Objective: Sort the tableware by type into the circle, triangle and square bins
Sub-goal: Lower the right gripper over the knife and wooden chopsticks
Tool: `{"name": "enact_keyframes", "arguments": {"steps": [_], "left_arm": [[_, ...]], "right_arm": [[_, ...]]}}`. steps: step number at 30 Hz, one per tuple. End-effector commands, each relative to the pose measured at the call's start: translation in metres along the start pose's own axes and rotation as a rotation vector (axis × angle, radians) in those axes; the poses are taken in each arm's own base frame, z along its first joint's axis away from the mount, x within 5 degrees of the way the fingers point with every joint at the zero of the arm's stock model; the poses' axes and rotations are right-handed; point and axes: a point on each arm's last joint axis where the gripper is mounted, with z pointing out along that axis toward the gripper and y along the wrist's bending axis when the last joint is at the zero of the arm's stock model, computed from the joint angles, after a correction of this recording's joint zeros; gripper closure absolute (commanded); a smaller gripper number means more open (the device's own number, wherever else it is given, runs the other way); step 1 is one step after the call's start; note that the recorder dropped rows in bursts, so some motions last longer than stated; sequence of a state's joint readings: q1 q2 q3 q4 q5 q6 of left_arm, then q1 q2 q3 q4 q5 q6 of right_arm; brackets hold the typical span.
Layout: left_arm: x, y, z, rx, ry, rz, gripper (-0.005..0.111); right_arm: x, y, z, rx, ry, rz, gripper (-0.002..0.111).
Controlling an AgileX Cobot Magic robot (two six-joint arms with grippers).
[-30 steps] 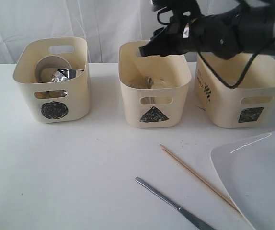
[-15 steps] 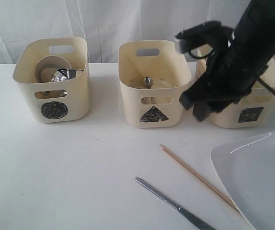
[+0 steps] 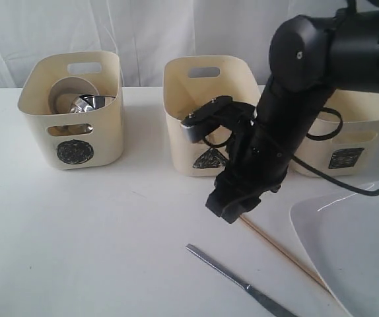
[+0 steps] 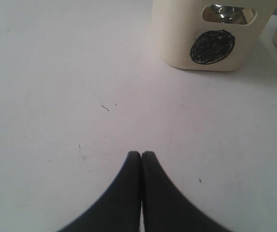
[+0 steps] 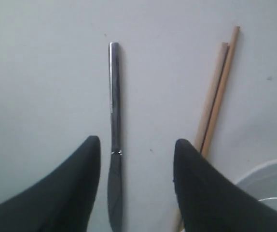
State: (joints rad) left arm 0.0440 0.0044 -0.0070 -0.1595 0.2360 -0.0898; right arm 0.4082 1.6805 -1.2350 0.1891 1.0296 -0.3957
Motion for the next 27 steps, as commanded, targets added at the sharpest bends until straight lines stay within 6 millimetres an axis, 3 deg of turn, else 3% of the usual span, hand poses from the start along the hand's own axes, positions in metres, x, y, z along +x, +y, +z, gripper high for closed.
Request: {"name": "enact_keyframes", "arguments": {"steps": [1,6,9,13,17,20,27], "left_arm": [[0.002,0.0,0.001,0.009,-0.001,-0.005,0.107],[0.002,0.0,0.001,0.009,-0.001,-0.005,0.107],[0.002,0.0,0.001,0.009,-0.001,-0.005,0.107],[0.002,0.0,0.001,0.009,-0.001,-0.005,0.107],[0.002,0.0,0.001,0.009,-0.001,-0.005,0.107],[0.002,0.0,0.001,0.009,-0.001,-0.005,0.107],[0.002,0.0,0.001,0.009,-0.001,-0.005,0.107]], "right_arm": [[-0.005,-0.003,0.011,0.069,0.007,-0.078,0.052],[-0.01,-0.007,0.019,0.096,-0.021,-0.085,0.049],[-0.009,-0.009,0.036,0.079,0.03,-0.075,0.049],[-0.003,-0.013,0.06,0.061,0.117,-0.073,0.049],[0.001,-0.02,0.062,0.129,0.168,-0.092,0.049],[0.009,-0.033,0.064,0.285,0.212,-0.017,0.049],[0.023,-0.026,0.089,0.232,0.136,0.015,0.049]]}}
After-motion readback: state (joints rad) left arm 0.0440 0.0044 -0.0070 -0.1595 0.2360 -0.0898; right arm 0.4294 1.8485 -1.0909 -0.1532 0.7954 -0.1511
